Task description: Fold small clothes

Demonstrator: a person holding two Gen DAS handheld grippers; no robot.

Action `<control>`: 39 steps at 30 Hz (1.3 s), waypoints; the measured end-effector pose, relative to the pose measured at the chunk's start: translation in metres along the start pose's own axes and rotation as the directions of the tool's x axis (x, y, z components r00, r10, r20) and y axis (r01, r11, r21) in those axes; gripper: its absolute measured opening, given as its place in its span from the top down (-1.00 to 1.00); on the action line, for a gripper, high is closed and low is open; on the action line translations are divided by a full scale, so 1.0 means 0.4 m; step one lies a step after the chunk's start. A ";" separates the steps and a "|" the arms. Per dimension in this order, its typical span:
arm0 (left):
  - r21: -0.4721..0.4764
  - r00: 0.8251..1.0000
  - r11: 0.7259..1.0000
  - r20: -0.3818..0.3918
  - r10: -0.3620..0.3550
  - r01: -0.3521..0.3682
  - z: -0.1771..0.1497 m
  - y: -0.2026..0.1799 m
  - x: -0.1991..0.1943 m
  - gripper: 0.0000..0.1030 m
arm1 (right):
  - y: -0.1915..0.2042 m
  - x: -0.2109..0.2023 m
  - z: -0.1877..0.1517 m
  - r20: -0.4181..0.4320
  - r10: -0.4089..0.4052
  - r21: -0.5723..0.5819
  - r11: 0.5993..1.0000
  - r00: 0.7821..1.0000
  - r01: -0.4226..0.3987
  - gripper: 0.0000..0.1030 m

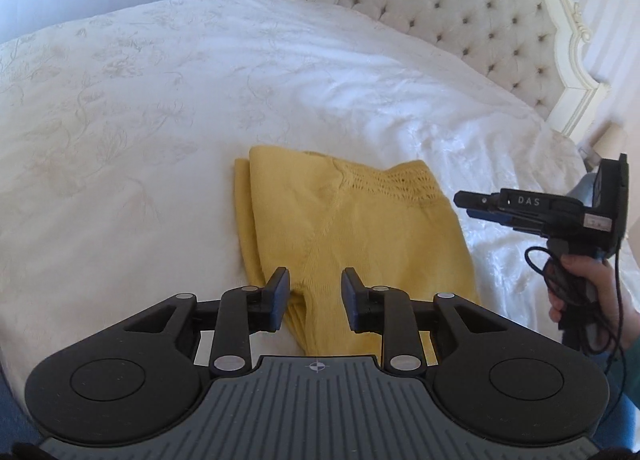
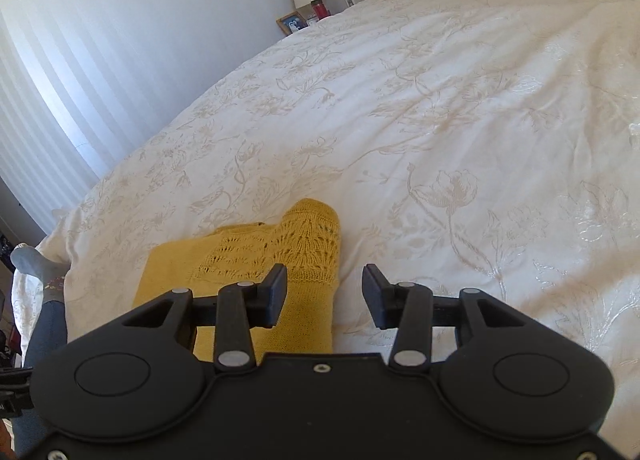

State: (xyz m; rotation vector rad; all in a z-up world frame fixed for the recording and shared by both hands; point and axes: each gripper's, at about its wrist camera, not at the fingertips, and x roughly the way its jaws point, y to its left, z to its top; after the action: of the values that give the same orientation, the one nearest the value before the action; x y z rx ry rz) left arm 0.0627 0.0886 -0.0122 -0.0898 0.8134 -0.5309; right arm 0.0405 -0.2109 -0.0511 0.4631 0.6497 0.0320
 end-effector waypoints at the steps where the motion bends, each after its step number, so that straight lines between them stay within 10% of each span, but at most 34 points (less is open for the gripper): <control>1: -0.002 1.000 1.000 0.014 -0.004 0.004 0.009 0.002 0.015 0.46 | 0.004 0.007 -0.002 0.000 0.001 -0.004 1.000 1.000 -0.001 -0.02; 16: -0.013 0.971 0.971 0.015 0.240 -0.239 0.014 0.083 0.182 0.21 | 0.045 0.201 -0.008 -0.069 -0.058 -0.107 0.993 0.996 0.050 -0.06; 25: -0.045 0.974 0.974 0.006 0.225 -0.224 0.009 0.122 0.148 0.05 | 0.031 0.178 0.005 -0.040 -0.074 -0.128 0.989 0.996 0.068 -0.17; 33: -0.057 0.959 0.959 0.048 0.280 -0.277 0.003 0.086 0.061 -0.75 | 0.032 0.053 0.015 0.028 -0.108 -0.097 0.989 0.994 0.110 -0.94; 39: -0.032 0.970 0.970 -0.016 0.241 -0.241 -0.015 0.031 0.019 -0.99 | 0.046 -0.035 -0.007 0.015 -0.101 -0.055 0.993 0.995 0.102 -0.99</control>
State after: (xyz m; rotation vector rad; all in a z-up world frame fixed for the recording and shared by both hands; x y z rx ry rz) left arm 0.0679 0.0963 -0.0248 -0.0181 0.8322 -0.2882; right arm 0.0297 -0.1957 -0.0374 0.3760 0.6584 -0.0487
